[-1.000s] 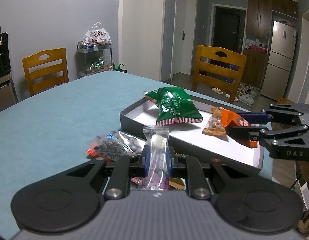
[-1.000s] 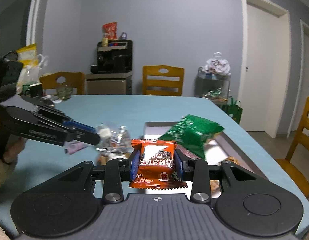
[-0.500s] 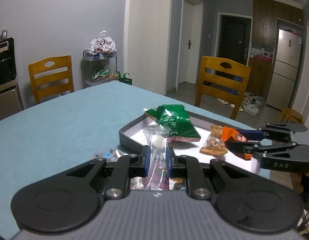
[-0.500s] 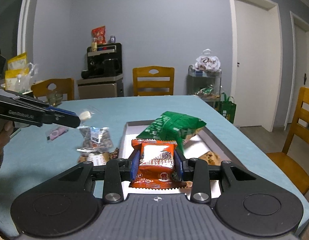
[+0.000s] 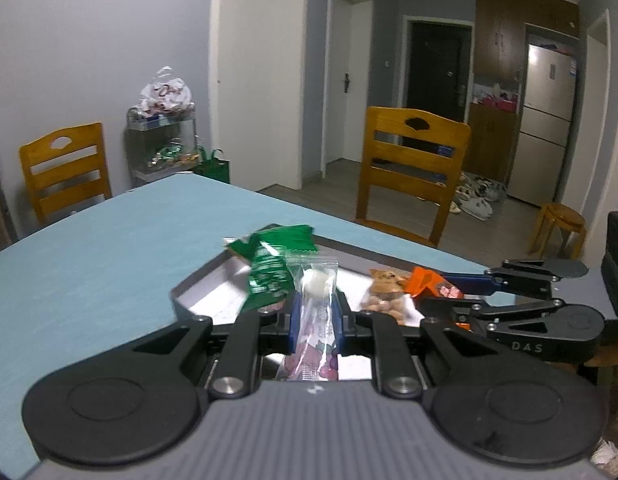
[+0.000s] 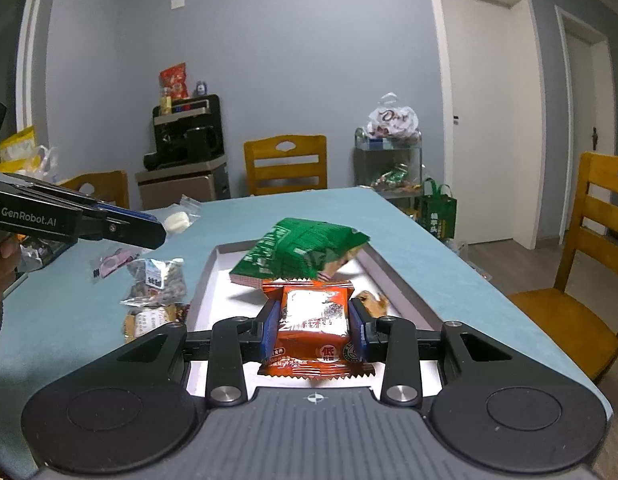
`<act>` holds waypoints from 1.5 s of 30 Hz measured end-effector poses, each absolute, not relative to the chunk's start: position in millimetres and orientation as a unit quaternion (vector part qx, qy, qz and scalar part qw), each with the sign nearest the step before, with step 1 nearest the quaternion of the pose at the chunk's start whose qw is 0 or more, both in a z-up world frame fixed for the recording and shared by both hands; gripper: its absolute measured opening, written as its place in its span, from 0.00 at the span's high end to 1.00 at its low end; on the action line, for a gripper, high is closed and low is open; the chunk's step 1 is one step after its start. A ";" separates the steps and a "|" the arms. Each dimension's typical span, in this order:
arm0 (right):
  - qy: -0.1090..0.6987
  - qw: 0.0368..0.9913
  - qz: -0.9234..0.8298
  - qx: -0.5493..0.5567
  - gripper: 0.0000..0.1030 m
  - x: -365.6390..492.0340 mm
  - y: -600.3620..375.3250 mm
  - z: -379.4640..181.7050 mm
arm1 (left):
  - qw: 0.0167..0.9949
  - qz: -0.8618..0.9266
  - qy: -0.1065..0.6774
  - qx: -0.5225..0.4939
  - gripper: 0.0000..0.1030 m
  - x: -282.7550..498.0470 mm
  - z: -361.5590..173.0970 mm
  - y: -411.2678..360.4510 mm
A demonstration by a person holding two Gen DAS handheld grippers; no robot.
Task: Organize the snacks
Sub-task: 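Carry the clear bag and orange packet over the grey tray, then lower both held snacks into the tray and open both tools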
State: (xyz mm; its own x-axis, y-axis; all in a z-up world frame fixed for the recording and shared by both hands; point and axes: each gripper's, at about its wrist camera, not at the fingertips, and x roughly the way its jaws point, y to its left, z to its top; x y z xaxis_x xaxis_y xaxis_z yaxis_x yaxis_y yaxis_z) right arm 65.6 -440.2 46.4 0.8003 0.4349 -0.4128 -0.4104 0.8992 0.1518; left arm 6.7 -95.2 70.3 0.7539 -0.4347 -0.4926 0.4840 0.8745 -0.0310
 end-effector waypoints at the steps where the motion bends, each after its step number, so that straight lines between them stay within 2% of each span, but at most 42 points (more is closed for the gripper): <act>1: 0.225 0.948 0.222 0.029 0.64 66.2 -442.4 45.8 | 0.933 -0.250 0.252 0.052 0.88 10.1 69.0 -100.7; 23: 0.238 0.955 0.171 0.036 0.64 83.4 -463.2 25.7 | 0.889 -0.330 0.303 0.094 0.87 29.8 11.7 -185.2; 45: 0.266 0.951 0.155 0.009 0.63 93.6 -459.3 12.2 | 0.870 -0.345 0.336 0.103 0.87 45.1 -12.4 -205.9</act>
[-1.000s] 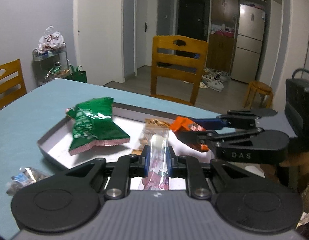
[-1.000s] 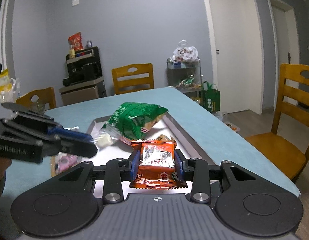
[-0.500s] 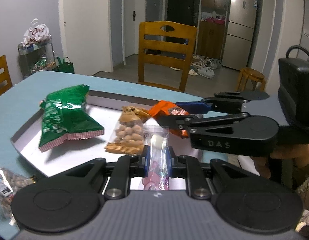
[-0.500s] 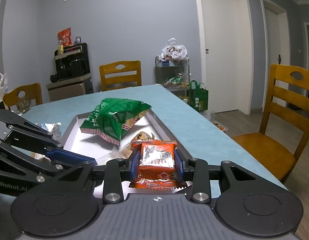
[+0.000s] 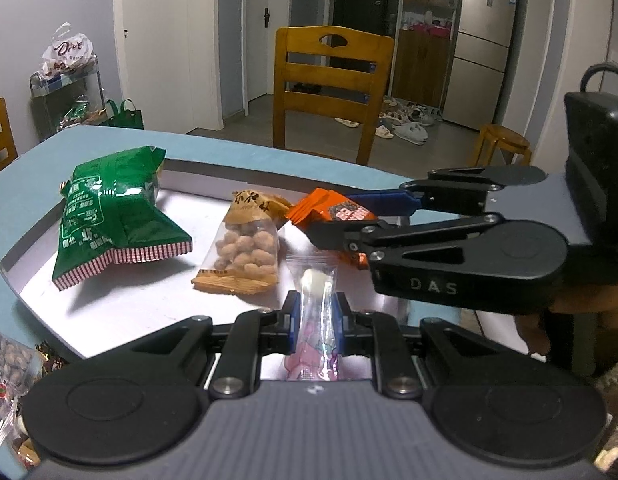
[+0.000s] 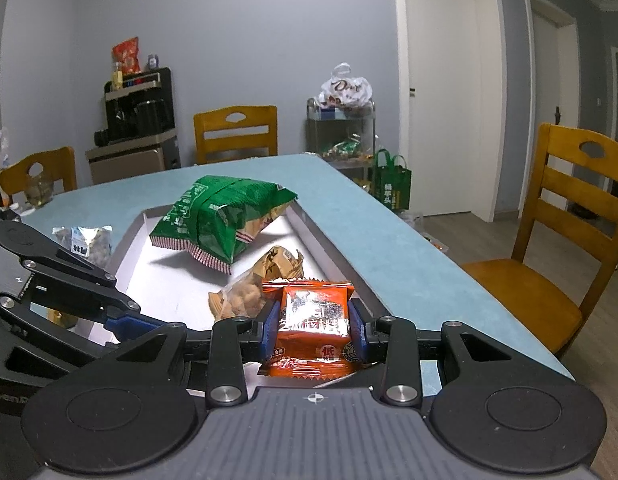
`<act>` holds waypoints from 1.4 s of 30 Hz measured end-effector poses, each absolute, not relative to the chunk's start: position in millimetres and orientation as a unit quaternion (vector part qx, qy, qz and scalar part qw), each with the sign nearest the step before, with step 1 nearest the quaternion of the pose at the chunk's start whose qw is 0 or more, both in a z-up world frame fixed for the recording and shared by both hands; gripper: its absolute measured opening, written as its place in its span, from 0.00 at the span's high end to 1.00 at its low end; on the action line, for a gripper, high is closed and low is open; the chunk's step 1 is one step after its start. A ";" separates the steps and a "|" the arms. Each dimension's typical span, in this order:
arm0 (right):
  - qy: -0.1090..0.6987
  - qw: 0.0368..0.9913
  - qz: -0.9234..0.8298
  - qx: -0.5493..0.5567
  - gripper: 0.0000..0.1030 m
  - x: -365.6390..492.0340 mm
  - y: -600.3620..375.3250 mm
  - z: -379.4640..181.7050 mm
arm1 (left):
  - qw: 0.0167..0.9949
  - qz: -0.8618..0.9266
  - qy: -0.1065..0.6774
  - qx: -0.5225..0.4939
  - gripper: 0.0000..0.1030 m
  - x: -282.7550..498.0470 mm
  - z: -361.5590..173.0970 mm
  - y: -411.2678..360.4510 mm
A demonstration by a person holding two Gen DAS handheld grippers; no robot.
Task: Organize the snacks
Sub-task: 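Lower both held snacks into the tray and open both tools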
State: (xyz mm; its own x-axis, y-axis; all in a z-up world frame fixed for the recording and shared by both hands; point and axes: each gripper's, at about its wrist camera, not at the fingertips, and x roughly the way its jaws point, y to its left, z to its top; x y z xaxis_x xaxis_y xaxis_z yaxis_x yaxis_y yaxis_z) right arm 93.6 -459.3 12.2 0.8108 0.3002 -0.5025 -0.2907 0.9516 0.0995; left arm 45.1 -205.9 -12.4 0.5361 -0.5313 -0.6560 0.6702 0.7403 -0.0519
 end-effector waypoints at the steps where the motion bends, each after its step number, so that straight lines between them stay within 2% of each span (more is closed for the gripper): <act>1: 0.266 0.951 0.155 0.007 0.63 93.6 -459.2 12.3 | 0.870 -0.345 0.337 0.103 0.87 46.0 -13.5 -205.8; 24: 0.277 0.948 0.155 -0.020 0.63 93.2 -454.8 13.6 | 0.874 -0.338 0.335 0.098 0.87 49.1 -21.1 -206.8; 42: 0.278 0.948 0.156 -0.020 0.63 87.9 -456.2 16.3 | 0.875 -0.332 0.340 0.091 0.82 51.8 -21.5 -204.9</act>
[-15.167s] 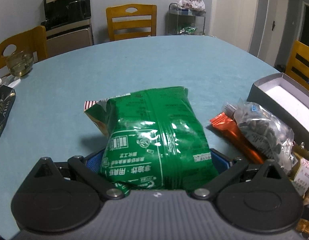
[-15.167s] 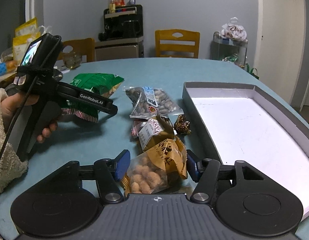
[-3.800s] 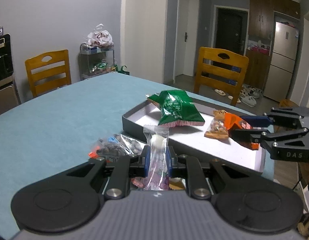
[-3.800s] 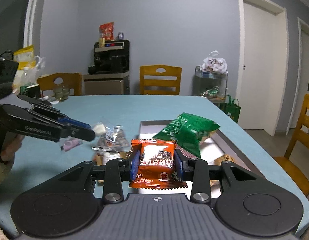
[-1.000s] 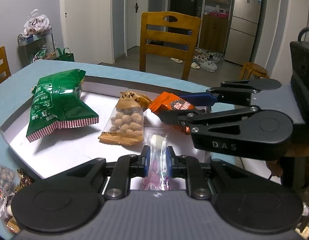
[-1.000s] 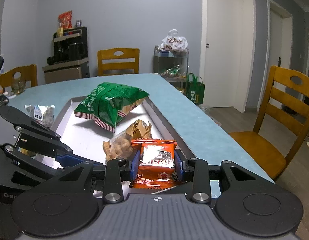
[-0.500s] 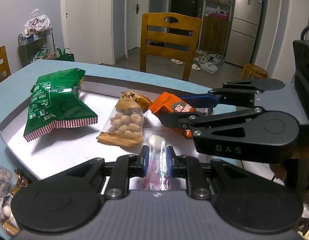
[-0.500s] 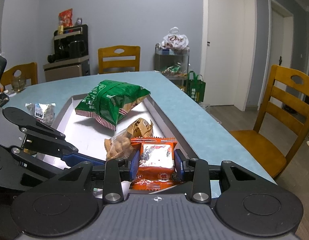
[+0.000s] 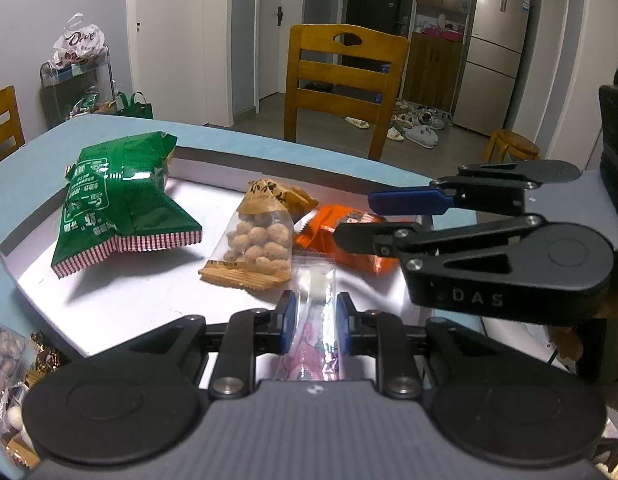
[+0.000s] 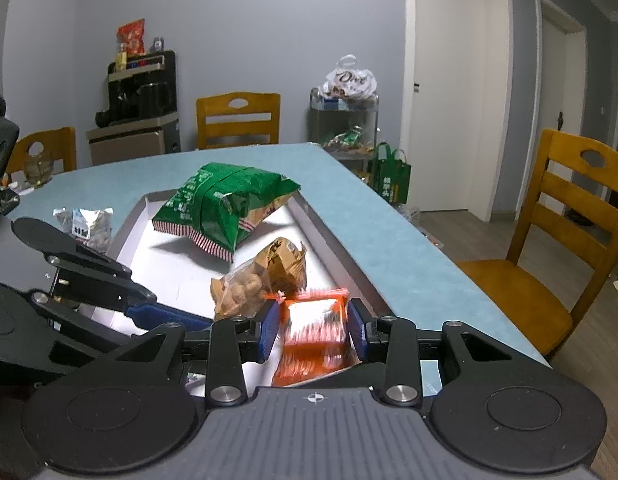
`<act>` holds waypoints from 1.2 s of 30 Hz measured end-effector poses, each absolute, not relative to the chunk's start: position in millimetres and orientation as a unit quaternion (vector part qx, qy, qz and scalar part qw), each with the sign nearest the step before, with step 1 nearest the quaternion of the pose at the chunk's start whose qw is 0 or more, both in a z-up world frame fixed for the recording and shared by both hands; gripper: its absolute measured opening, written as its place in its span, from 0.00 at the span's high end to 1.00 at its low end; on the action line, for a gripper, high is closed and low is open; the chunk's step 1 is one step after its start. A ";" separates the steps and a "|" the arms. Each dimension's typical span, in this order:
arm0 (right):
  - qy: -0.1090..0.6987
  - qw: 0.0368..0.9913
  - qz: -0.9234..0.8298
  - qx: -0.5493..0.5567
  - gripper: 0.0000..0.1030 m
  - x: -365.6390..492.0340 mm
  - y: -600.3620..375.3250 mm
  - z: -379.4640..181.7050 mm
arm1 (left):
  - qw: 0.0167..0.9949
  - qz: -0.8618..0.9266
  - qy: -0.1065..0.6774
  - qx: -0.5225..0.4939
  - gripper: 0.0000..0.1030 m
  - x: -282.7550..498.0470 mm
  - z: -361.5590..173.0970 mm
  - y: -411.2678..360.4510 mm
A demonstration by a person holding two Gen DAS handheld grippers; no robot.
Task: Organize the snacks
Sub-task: 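Lower both held snacks into the tray and open both tools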
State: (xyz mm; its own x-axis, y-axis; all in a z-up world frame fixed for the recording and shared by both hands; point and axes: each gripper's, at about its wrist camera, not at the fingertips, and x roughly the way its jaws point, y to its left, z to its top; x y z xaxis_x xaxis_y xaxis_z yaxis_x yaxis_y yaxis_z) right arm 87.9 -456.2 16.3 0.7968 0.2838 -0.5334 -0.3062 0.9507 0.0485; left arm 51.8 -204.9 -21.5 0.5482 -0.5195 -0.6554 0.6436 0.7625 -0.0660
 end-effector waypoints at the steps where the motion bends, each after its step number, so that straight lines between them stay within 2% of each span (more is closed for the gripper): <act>1: 0.278 0.948 0.155 -0.022 0.63 87.6 -455.5 16.4 | 0.875 -0.332 0.340 0.091 0.82 52.1 -21.5 -204.7; 4: 0.278 0.948 0.157 -0.019 0.63 87.2 -455.6 17.9 | 0.876 -0.331 0.340 0.091 0.80 52.5 -21.3 -204.7; 7: 0.277 0.948 0.158 -0.017 0.60 86.6 -456.0 19.4 | 0.876 -0.330 0.340 0.091 0.71 52.6 -21.0 -204.2; 8: 0.276 0.948 0.160 -0.015 0.59 86.1 -456.4 19.9 | 0.876 -0.330 0.340 0.091 0.64 52.5 -21.1 -204.1; 9: 0.275 0.947 0.163 -0.012 0.54 85.7 -456.9 20.5 | 0.876 -0.330 0.340 0.091 0.53 52.5 -20.9 -204.1; 11: 0.273 0.947 0.168 -0.002 0.43 85.0 -458.4 22.2 | 0.877 -0.331 0.337 0.089 0.41 51.6 -19.8 -203.8; 12: 0.270 0.948 0.169 0.003 0.40 84.2 -459.1 23.2 | 0.878 -0.331 0.334 0.089 0.38 51.1 -18.7 -203.6; 14: 0.260 0.950 0.171 0.014 0.24 82.3 -461.8 26.4 | 0.879 -0.333 0.330 0.089 0.36 50.0 -16.5 -203.4; 15: 0.253 0.951 0.174 0.020 0.19 80.9 -463.4 28.3 | 0.880 -0.333 0.328 0.089 0.36 49.3 -15.2 -203.1; 17: 0.234 0.954 0.183 0.032 0.00 76.4 -466.0 32.9 | 0.881 -0.334 0.322 0.088 0.34 46.8 -11.4 -201.8; 20: 0.212 0.958 0.187 0.037 0.00 71.6 -466.4 40.0 | 0.886 -0.336 0.309 0.084 0.28 41.4 -4.7 -198.5; 28: 0.196 0.961 0.187 0.056 0.00 68.3 -467.7 48.8 | 0.897 -0.323 0.288 0.085 0.26 27.3 9.1 -183.3; 30: 0.171 0.966 0.187 0.059 0.00 63.7 -466.5 51.9 | 0.904 -0.311 0.279 0.086 0.14 24.9 13.1 -176.9; 32: 0.155 0.968 0.192 0.054 0.00 60.1 -463.1 55.6 | 0.917 -0.287 0.263 0.086 0.06 21.3 18.8 -169.4; 36: 0.165 0.962 0.208 0.064 0.00 60.4 -456.3 62.8 | 0.930 -0.264 0.239 0.088 0.04 14.1 30.6 -153.1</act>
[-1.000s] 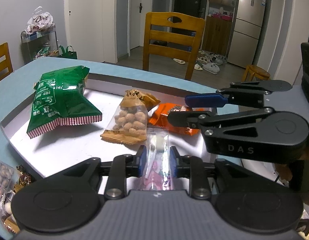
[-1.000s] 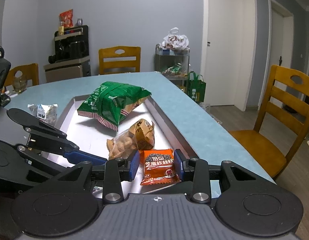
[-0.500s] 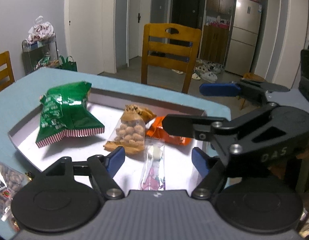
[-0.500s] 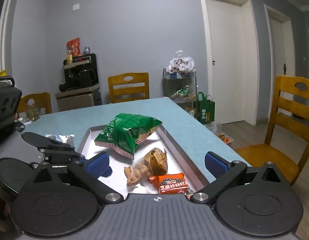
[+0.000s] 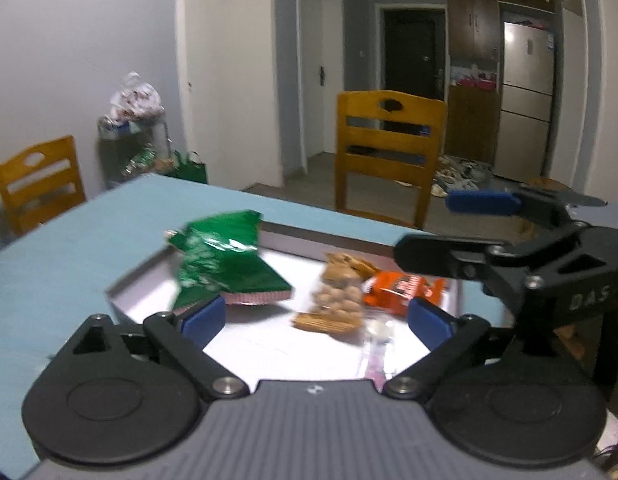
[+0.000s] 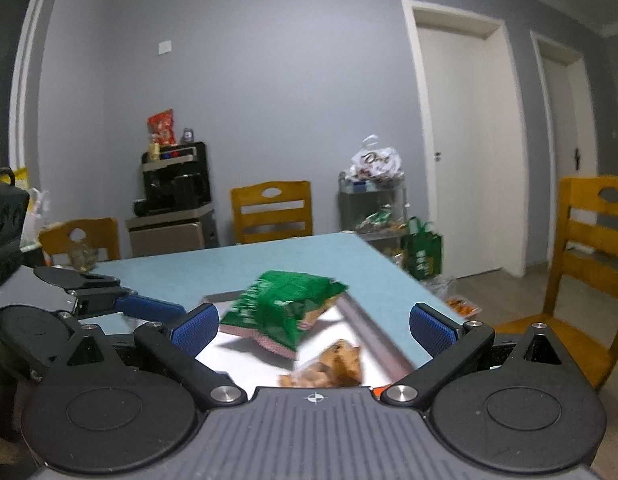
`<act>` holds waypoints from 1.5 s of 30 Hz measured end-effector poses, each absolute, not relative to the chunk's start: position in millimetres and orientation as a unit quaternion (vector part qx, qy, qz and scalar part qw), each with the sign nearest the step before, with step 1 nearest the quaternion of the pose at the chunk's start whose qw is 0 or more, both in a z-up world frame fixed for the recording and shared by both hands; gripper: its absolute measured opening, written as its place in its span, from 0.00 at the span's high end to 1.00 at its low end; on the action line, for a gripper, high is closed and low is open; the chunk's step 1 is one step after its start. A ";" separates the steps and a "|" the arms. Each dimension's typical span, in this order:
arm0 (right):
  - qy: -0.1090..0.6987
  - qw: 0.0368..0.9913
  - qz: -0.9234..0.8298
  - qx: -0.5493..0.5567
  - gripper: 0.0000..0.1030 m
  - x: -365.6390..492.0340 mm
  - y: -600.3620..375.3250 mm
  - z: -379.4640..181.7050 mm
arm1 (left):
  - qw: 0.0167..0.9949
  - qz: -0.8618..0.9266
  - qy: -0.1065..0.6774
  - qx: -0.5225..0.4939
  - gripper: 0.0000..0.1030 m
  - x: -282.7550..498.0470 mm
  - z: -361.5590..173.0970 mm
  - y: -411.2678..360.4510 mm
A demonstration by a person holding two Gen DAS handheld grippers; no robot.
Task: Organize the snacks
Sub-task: 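Lower both held snacks into the tray and open both tools, then move both tools back to the snacks lying beside the tray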
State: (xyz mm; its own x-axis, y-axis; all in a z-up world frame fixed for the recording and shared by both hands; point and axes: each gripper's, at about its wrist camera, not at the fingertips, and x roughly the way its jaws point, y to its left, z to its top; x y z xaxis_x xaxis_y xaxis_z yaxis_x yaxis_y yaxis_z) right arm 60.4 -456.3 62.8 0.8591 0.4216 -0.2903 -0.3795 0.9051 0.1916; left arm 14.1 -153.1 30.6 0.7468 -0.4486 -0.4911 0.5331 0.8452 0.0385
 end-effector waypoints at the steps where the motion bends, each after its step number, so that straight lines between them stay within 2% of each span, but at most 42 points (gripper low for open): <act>1: 0.171 0.959 0.215 0.071 0.00 61.1 -454.8 64.3 | 0.933 -0.258 0.233 0.090 0.04 12.2 33.0 -148.8; 17: 0.172 0.950 0.248 0.083 0.00 60.8 -412.4 100.3 | 0.962 -0.169 0.199 0.078 0.03 15.8 77.0 -57.3; 21: 0.170 0.949 0.252 0.077 0.00 61.7 -397.4 107.8 | 0.969 -0.147 0.193 0.049 0.01 23.1 84.1 -27.7; 31: 0.197 0.937 0.286 0.023 0.00 58.2 -350.3 96.3 | 0.966 -0.069 0.247 -0.015 0.01 52.4 46.6 24.6; 45: 0.262 0.905 0.334 -0.010 0.00 53.4 -299.9 62.7 | 0.958 -0.055 0.281 -0.019 0.01 69.2 17.1 15.8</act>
